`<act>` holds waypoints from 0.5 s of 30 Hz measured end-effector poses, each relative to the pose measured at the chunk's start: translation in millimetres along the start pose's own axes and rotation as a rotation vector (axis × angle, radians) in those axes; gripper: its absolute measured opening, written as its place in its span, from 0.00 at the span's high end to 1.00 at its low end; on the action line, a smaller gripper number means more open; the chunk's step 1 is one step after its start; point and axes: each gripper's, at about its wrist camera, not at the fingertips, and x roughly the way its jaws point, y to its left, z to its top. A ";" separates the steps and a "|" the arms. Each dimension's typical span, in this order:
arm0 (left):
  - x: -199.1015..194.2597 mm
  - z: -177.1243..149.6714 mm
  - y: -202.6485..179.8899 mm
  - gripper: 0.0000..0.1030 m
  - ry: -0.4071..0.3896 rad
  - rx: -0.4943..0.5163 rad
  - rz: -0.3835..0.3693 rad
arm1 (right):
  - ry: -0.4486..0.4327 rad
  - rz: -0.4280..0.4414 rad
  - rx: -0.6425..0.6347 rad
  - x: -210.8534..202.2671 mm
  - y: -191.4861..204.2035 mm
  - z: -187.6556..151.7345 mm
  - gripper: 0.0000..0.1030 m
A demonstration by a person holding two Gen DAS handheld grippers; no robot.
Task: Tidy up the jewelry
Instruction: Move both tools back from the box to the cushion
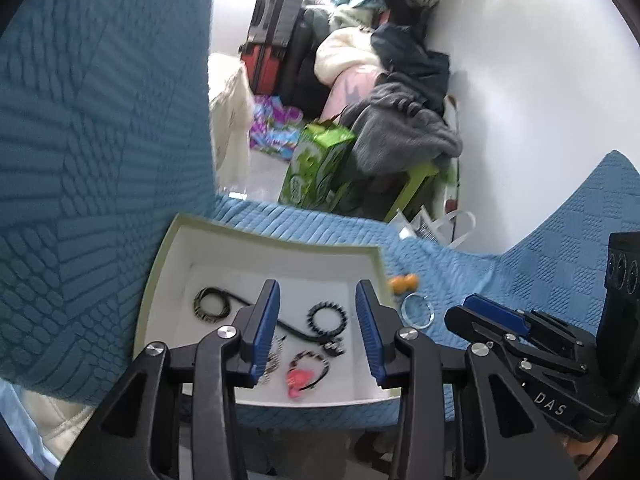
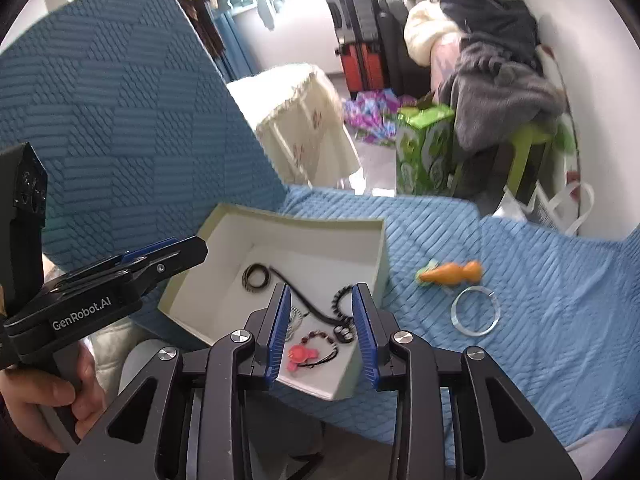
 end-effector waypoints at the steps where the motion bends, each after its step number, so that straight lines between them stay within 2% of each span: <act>1: -2.1 1.6 -5.1 0.61 -0.011 0.003 -0.002 | -0.019 -0.002 -0.004 -8.7 -4.1 2.3 0.71; 8: -2.8 1.3 -43.7 0.61 -0.052 0.027 -0.049 | -0.105 -0.026 -0.032 -44.6 -34.0 2.3 0.70; 15: 4.4 -14.0 -84.7 0.61 -0.046 0.056 -0.075 | -0.127 -0.040 -0.006 -65.1 -71.1 -17.4 0.70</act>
